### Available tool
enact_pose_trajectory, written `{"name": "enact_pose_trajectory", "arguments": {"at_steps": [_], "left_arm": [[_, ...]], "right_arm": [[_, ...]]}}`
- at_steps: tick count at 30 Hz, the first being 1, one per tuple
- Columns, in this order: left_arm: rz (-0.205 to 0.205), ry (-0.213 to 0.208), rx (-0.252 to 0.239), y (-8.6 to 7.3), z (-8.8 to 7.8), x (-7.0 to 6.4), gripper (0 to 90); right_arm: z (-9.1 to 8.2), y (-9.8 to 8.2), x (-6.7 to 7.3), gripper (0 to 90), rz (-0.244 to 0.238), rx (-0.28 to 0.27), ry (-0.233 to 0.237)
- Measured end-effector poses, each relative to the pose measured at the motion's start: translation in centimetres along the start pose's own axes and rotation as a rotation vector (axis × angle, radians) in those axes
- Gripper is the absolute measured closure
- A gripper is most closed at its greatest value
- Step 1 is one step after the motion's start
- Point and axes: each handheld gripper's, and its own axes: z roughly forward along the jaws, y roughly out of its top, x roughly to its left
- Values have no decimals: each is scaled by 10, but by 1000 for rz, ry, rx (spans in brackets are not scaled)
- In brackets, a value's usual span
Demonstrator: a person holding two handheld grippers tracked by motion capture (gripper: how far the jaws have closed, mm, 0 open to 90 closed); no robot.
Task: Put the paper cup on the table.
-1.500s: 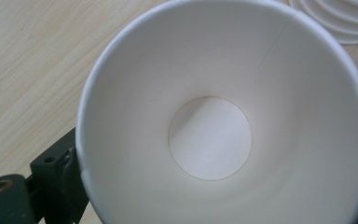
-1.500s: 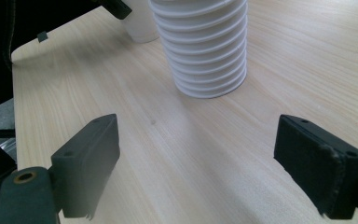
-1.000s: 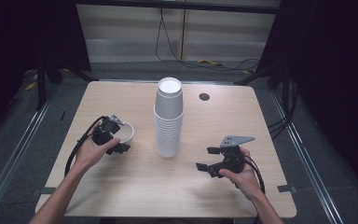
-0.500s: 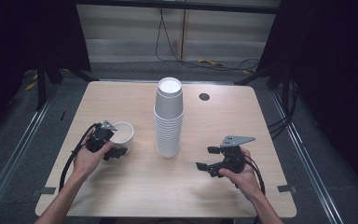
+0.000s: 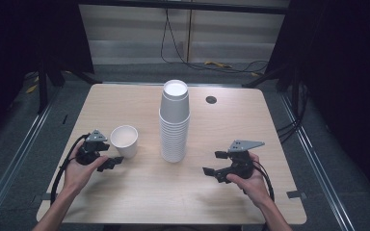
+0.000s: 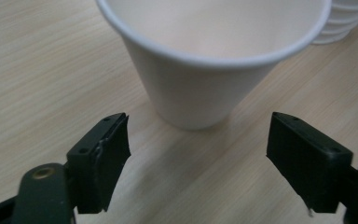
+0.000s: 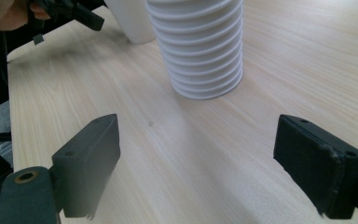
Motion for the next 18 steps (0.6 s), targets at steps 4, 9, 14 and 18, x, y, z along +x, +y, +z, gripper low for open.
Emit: {"name": "enact_pose_trajectory", "arguments": {"at_steps": [4, 9, 14, 18], "left_arm": [[4, -1, -35, -7, -8, -8, 216], [-20, -55, -89, -11, -13, -21, 213], [-33, -81, -107, -15, -13, -33, 207], [-53, -74, -113, -18, -9, -45, 206]], "right_arm": [[-2, -1, 0, 150, 0, -9, -14], [-2, -1, 4, 152, -10, -27, -36], [-4, -2, 7, 152, -7, -47, -54], [-8, -8, 9, 151, 5, -48, -70]]}}
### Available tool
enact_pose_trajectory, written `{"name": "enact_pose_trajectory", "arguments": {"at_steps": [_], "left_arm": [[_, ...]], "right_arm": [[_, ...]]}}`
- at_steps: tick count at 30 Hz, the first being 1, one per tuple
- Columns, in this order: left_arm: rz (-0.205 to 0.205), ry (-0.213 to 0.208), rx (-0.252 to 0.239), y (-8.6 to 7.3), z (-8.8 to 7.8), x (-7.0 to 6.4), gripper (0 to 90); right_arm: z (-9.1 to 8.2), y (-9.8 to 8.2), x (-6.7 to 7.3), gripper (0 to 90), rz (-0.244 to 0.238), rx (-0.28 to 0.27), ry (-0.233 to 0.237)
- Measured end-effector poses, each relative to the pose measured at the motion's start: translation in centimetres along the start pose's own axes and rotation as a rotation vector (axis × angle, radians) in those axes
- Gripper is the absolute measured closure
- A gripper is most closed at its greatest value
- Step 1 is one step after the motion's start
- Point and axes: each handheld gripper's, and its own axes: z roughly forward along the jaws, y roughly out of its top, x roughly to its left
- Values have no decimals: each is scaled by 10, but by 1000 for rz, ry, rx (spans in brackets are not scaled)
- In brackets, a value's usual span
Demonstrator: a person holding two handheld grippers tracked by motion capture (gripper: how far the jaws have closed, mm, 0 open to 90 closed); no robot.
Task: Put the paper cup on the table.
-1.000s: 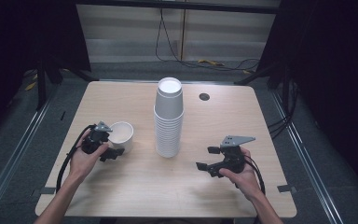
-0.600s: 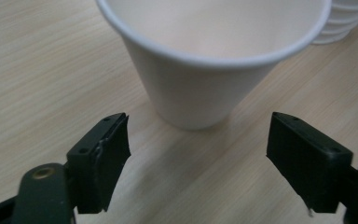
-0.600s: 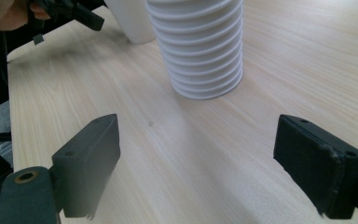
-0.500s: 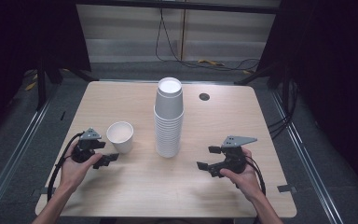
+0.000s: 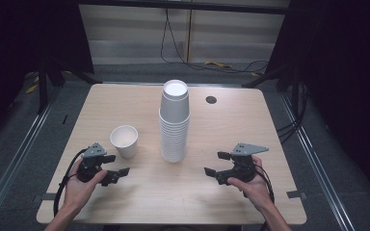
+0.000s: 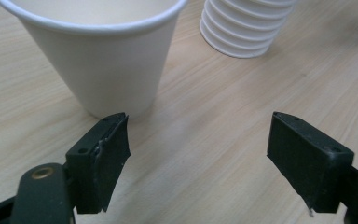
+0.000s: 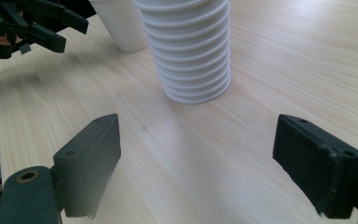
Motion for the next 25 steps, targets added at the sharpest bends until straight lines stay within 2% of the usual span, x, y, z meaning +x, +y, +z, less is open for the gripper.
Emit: {"name": "enact_pose_trajectory", "arguments": {"at_steps": [2, 3, 9, 12, 14, 15, 18, 19, 21, 23, 25], "left_arm": [[7, 1, -3, -1, 1, -2, 209], [15, 18, -4, -2, 5, -8, 213], [63, 15, -28, -4, 17, -27, 213], [57, -21, -51, -3, 21, -35, 212], [60, -29, -60, -3, 22, -37, 212], [61, -64, -66, -3, 25, -44, 212], [63, -89, -62, -4, 28, -48, 212], [65, -117, -68, -5, 33, -52, 213], [66, -141, -70, -5, 36, -54, 212], [69, -153, -86, -5, 37, -56, 213], [83, -142, -96, -5, 36, -57, 210]], "right_arm": [[-2, -2, 1, 152, 8, -4, -10], [-3, -3, 1, 152, 3, 4, -14], [-4, -8, 6, 149, 2, -7, -32], [-3, -12, 7, 150, 18, -21, -31], [-2, -13, 8, 150, 24, -23, -33], [-1, -16, 9, 149, 30, -23, -39], [0, -18, 10, 150, 27, -24, -40], [2, -20, 11, 150, 34, -21, -41], [5, -22, 11, 150, 38, -15, -40], [7, -24, 11, 150, 40, -16, -43], [9, -25, 13, 150, 28, -1, -51]]}}
